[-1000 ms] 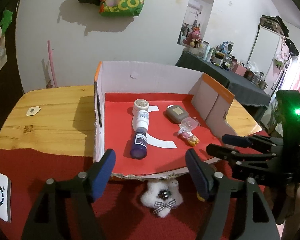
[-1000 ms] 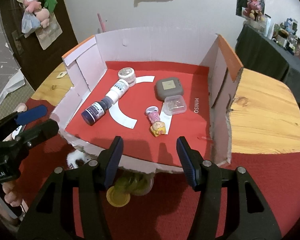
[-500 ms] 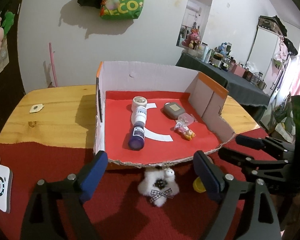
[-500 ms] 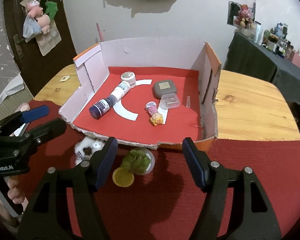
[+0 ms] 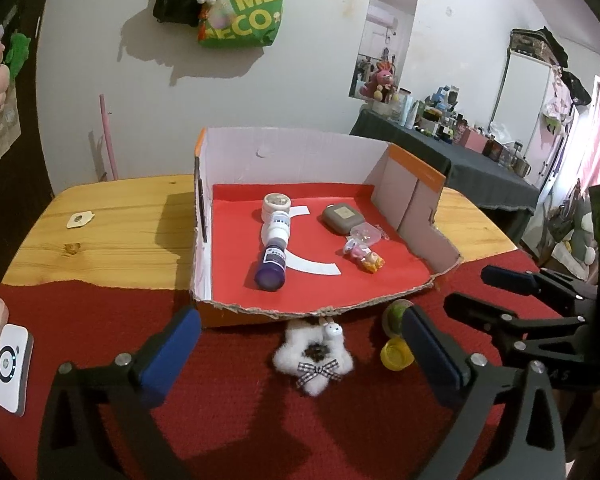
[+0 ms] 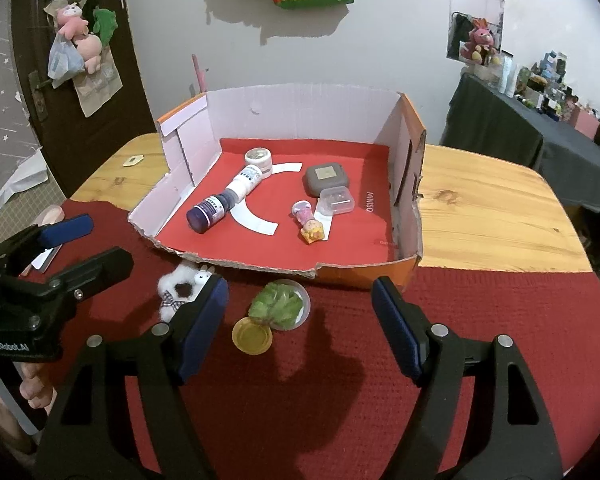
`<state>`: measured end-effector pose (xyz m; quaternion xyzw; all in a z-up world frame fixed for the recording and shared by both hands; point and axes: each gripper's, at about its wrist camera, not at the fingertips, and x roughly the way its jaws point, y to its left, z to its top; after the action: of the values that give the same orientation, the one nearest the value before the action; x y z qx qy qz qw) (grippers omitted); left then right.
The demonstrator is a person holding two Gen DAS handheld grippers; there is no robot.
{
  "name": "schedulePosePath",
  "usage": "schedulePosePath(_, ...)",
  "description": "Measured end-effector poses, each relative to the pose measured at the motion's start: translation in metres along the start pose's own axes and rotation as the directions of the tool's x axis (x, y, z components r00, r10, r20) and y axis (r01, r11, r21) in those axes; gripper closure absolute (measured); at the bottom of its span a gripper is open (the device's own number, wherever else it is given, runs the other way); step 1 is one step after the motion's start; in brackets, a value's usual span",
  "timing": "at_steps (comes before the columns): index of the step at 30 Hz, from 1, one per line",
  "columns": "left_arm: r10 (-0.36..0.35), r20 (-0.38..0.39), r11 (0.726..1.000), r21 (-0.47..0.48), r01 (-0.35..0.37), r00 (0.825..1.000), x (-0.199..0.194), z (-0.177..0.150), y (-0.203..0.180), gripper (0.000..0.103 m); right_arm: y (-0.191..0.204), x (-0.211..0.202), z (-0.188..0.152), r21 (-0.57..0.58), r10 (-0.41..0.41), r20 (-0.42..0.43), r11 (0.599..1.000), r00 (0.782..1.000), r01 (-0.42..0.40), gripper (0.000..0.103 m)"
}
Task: Organize objects
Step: 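Withdraw both grippers from the box toward the remaining items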
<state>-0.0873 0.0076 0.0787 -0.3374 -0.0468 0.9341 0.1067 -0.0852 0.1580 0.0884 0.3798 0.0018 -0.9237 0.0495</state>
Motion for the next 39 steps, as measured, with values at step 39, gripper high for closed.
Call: schedulePosePath(39,-0.017,-0.137,1.0,-0.001,0.017,0.99,0.041,-0.041,0.004,0.01,0.008,0.036,-0.03,0.012,0.065,-0.099,0.998,0.993,-0.064,0.061)
